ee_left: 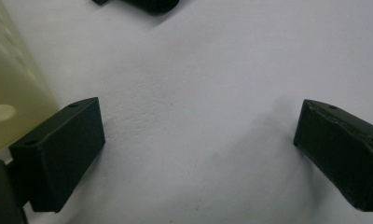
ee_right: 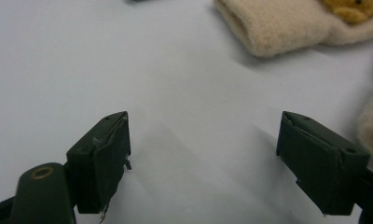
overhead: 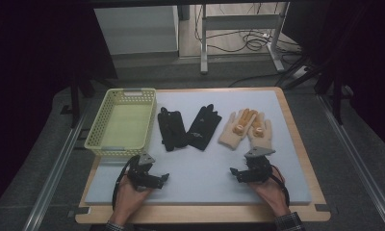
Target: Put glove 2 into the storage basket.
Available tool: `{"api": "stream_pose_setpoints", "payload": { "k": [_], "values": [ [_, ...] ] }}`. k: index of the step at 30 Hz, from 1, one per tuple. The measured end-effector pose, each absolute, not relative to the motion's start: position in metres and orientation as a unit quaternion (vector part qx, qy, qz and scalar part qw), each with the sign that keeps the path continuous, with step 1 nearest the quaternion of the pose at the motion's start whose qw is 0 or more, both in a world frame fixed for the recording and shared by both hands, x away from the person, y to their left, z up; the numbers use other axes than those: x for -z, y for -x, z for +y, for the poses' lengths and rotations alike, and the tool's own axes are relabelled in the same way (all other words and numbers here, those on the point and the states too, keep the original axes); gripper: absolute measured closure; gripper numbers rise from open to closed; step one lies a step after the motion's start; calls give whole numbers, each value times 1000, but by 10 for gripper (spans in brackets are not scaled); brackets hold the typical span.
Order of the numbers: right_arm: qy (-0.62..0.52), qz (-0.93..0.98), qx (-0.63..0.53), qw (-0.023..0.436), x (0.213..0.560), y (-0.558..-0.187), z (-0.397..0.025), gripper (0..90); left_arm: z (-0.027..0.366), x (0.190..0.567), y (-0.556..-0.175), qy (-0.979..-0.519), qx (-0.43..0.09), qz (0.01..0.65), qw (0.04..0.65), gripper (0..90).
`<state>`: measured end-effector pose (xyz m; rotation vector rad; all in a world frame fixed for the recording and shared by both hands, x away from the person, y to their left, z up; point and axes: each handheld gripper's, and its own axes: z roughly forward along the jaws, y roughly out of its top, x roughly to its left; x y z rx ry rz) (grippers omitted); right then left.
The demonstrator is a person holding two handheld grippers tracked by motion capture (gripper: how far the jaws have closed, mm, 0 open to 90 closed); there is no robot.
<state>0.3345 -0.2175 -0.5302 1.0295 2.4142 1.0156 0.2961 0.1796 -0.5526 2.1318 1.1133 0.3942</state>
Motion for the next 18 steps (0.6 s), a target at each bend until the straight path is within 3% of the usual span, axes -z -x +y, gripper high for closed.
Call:
{"api": "stream_pose_setpoints", "payload": {
  "k": [18],
  "values": [
    [-342,848,-374,155,518,-350,-191,218,180,552,-296,-820,-153,430,345,27]
  ]
}}
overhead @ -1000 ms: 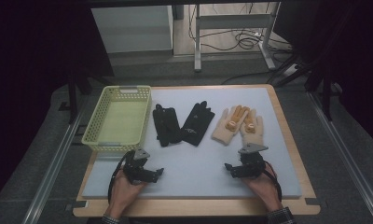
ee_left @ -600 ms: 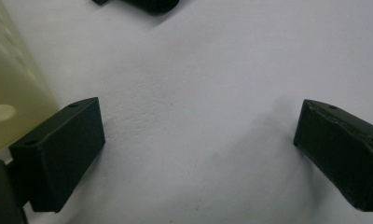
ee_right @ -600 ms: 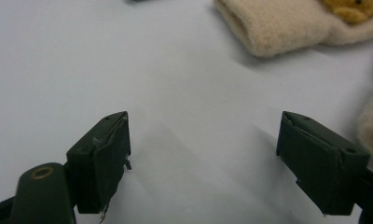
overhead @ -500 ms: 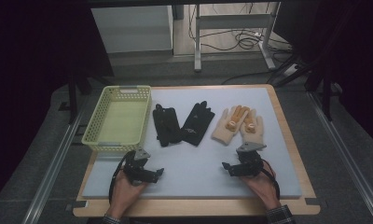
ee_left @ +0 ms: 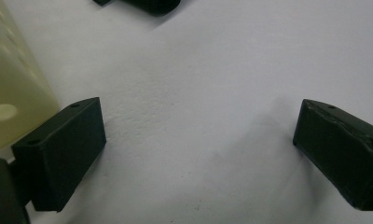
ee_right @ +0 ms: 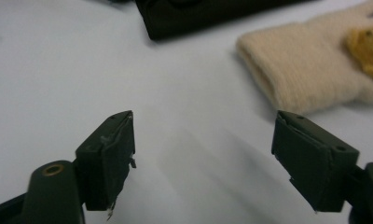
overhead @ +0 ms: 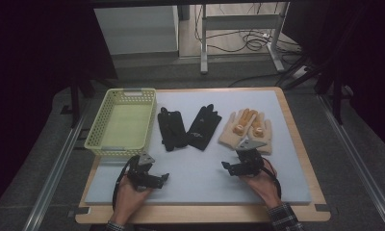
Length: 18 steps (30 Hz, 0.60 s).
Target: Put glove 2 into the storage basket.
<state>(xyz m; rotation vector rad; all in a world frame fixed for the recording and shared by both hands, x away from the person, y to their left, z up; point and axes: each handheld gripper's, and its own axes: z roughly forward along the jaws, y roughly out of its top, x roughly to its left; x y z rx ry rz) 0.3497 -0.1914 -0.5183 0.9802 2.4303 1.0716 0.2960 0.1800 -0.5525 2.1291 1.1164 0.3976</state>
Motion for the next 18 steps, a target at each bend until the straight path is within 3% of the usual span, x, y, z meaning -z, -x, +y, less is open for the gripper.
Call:
{"api": "stream_pose_setpoints", "payload": {
  "k": [10,18],
  "values": [
    [-323,851,-387,146,505,-370,-168,348,180,552,-296,-820,-153,430,345,28],
    [-301,860,-385,144,498,-385,-138,508,180,552,-296,-820,-153,430,345,28]
  ]
}}
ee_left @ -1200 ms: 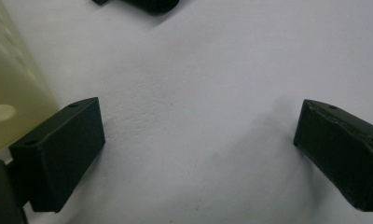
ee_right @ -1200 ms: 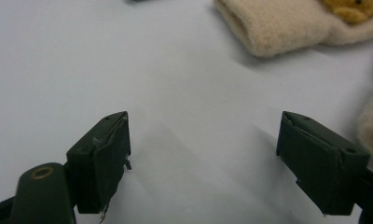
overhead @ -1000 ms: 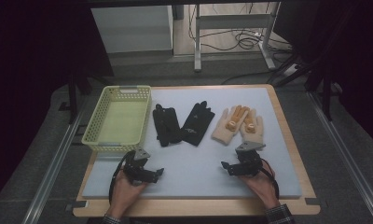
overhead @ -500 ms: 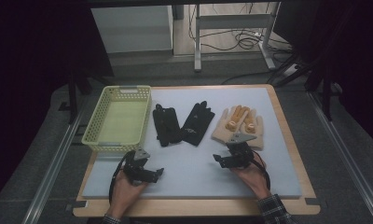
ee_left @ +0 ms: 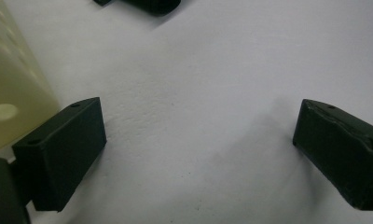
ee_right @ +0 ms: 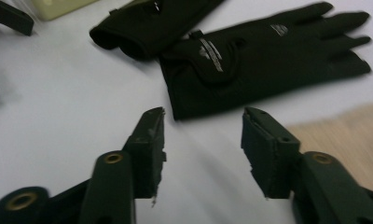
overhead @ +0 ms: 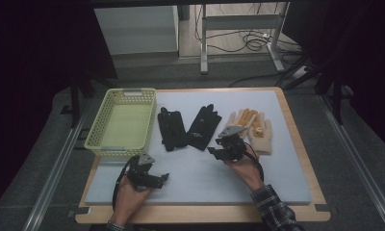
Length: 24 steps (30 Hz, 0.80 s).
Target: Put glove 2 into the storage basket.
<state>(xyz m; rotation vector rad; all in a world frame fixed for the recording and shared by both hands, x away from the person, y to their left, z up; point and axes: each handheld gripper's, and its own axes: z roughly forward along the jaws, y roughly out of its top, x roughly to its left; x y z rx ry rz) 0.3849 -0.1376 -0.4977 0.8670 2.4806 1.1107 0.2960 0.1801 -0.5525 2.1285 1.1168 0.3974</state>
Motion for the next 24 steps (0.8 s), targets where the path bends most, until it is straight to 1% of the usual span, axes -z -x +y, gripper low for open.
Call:
{"api": "stream_pose_setpoints", "payload": {
  "k": [3,9,16,20,24],
  "values": [
    [-295,865,-383,138,496,-392,-123,577,180,552,-296,-820,-153,430,345,28],
    [-286,869,-382,132,494,-409,-95,646,180,552,-296,-820,-153,430,345,28],
    [-281,873,-379,124,496,-430,-65,658,180,552,-296,-820,-153,430,345,28],
    [-284,873,-376,125,499,-445,-43,566,180,553,-296,-820,-153,430,346,28],
    [-291,871,-375,127,506,-460,-22,432,180,553,-296,-820,-153,430,345,28]
  ]
}}
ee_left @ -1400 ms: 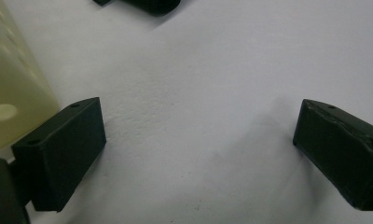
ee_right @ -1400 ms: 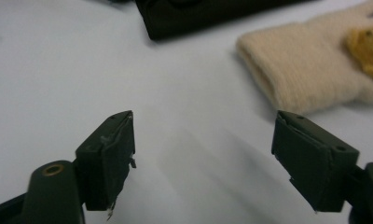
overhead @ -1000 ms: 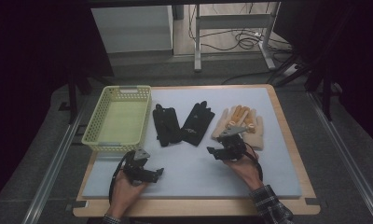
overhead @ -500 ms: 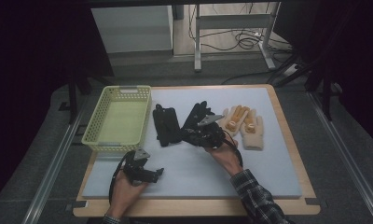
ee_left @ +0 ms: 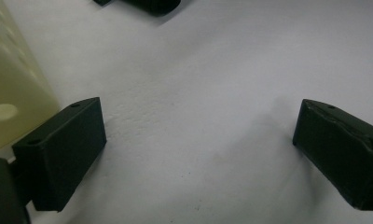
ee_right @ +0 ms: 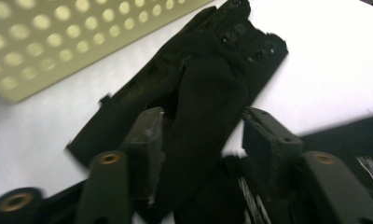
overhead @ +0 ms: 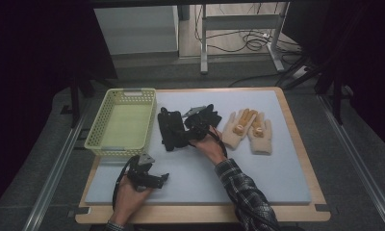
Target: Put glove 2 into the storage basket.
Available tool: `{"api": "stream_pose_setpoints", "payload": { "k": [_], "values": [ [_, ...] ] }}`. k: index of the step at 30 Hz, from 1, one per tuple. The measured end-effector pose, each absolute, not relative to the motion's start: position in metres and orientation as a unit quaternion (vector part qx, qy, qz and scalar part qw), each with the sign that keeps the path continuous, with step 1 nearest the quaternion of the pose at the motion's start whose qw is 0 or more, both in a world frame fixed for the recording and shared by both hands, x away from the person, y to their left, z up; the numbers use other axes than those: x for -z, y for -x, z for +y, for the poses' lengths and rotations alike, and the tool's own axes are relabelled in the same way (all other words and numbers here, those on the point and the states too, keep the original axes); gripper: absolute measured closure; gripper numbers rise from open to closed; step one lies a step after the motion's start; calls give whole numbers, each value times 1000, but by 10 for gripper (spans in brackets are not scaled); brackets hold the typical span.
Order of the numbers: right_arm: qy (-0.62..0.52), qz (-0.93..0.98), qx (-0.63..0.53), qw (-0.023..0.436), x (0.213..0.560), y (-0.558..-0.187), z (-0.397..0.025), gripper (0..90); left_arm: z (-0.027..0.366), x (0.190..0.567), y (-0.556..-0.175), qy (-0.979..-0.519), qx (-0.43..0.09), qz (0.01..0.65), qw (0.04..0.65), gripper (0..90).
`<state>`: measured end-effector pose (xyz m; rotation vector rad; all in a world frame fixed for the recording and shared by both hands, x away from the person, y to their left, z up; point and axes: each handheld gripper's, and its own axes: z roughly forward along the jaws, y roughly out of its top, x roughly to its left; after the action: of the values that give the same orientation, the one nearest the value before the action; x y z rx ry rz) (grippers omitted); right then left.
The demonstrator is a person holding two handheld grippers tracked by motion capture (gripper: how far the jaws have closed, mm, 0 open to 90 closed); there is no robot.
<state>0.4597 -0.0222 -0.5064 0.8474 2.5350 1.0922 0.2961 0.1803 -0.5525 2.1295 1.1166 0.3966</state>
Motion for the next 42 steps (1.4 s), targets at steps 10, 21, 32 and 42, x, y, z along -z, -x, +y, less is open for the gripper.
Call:
{"api": "stream_pose_setpoints", "payload": {
  "k": [10,21,32,42],
  "values": [
    [-311,877,-338,144,531,-485,10,316,180,553,-296,-820,-152,430,346,28],
    [-327,872,-351,95,529,-481,8,810,180,553,-296,-820,-152,430,346,28],
    [-296,862,-405,78,494,-449,-14,809,180,553,-296,-820,-153,430,345,28],
    [-289,851,-435,60,473,-395,-55,808,180,553,-296,-819,-153,431,346,29]
  ]
}}
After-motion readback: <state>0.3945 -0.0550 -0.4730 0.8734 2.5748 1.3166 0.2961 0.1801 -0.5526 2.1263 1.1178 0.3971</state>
